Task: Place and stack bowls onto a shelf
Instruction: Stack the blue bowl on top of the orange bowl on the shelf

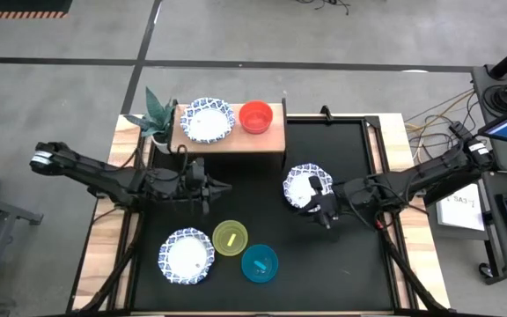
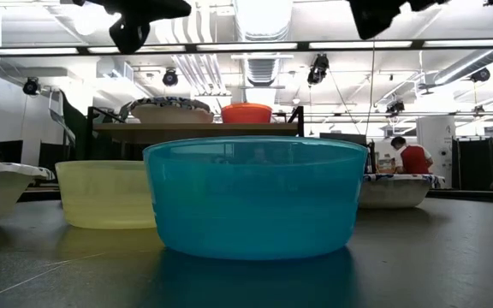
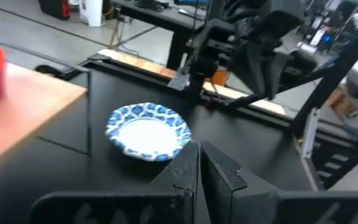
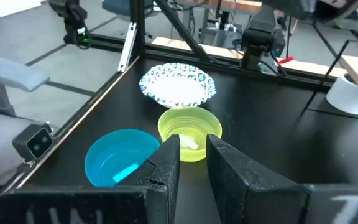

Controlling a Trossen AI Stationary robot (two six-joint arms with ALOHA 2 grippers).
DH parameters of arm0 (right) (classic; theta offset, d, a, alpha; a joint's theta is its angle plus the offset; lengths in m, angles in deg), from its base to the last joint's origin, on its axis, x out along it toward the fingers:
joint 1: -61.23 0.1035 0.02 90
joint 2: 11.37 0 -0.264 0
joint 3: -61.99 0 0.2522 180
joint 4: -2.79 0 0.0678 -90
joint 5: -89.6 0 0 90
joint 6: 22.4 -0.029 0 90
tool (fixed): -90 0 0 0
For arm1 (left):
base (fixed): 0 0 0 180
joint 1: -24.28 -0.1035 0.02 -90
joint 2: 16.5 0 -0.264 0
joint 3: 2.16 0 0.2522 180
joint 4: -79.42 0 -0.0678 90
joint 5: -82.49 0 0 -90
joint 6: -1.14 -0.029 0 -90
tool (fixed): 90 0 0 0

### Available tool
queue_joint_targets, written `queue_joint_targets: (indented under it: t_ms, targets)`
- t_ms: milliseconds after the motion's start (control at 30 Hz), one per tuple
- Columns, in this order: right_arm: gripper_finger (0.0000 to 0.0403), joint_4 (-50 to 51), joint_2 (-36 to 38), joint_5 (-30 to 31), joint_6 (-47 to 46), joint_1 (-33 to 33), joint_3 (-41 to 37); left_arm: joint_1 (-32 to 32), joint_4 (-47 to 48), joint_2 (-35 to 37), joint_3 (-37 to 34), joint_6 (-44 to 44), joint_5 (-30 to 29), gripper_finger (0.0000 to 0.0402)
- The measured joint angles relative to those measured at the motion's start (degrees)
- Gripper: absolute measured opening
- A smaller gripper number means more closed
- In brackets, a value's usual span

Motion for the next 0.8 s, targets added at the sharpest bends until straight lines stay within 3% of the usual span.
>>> queue_joint_targets:
  t_ms: [267,400,667,800]
  targets:
    - [0.0066,-5.3,3.6,0.0,0.0,0.0,-6.4,1.9,-3.1,-3.3,0.1,6.9,1.5,0.0]
    - [0.0068,-6.8,4.5,0.0,0.0,0.0,-8.4,1.9,0.3,-4.4,4.6,7.2,2.0,0.0]
    - [0.0068,-7.0,5.7,0.0,0.8,0.0,-9.4,2.8,29.2,-12.6,21.0,8.3,2.5,0.0]
    - [0.007,-6.8,6.0,0.0,0.8,0.0,-9.5,4.1,36.7,-19.9,27.8,7.5,3.8,0.0]
